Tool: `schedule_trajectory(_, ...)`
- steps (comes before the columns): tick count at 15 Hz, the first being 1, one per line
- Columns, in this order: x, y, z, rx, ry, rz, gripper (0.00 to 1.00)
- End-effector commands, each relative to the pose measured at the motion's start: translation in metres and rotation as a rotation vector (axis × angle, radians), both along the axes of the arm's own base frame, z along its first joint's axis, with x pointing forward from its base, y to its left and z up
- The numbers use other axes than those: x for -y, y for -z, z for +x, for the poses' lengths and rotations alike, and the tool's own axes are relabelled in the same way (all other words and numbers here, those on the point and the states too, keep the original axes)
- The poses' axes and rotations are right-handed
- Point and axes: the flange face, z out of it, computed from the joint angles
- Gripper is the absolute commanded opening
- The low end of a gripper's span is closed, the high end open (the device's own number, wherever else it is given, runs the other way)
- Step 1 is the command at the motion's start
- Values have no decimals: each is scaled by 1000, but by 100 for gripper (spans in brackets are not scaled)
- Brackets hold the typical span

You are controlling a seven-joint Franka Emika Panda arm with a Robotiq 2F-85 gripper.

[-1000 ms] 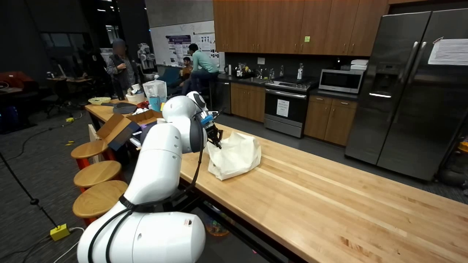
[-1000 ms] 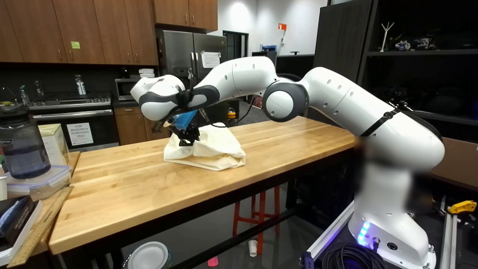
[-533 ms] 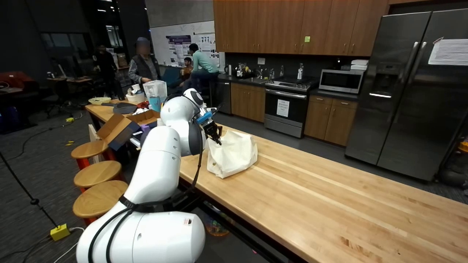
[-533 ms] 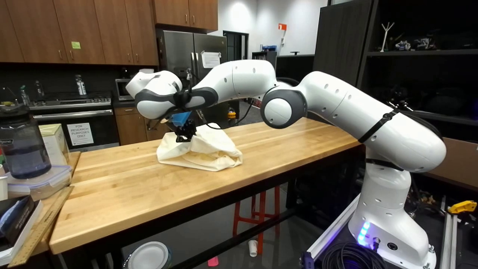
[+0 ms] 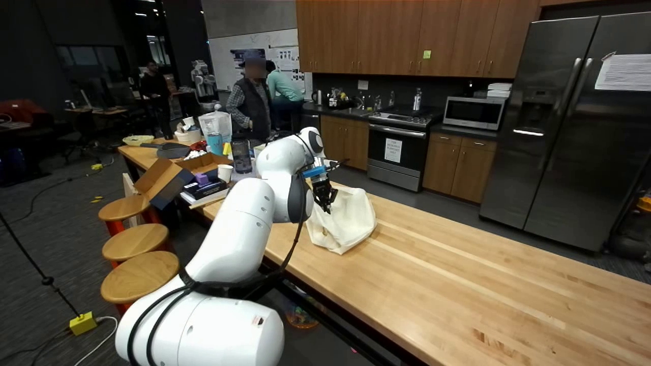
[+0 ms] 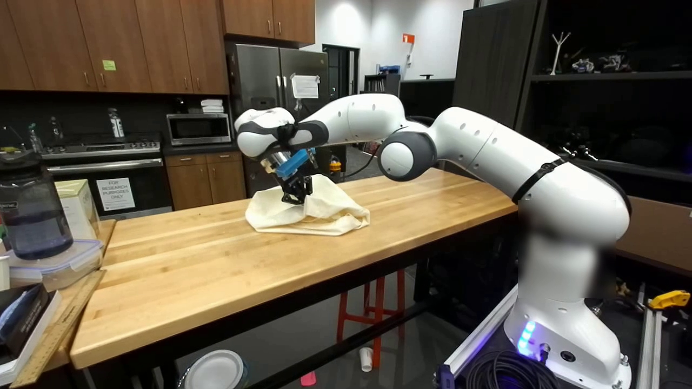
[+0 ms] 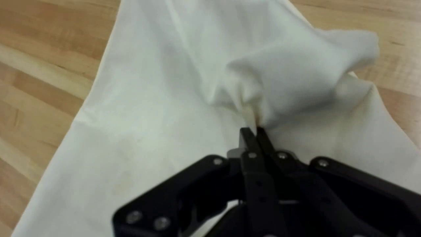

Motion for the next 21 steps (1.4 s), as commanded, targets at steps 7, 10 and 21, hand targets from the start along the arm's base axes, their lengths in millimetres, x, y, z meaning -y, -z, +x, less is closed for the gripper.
schedule_trajectory(7, 144, -13, 35, 39, 423, 281, 1)
schedule_trajectory(10, 199, -28, 44, 98, 542, 348, 1)
schedule_trajectory(21, 295, -14, 52, 164, 946, 444, 1)
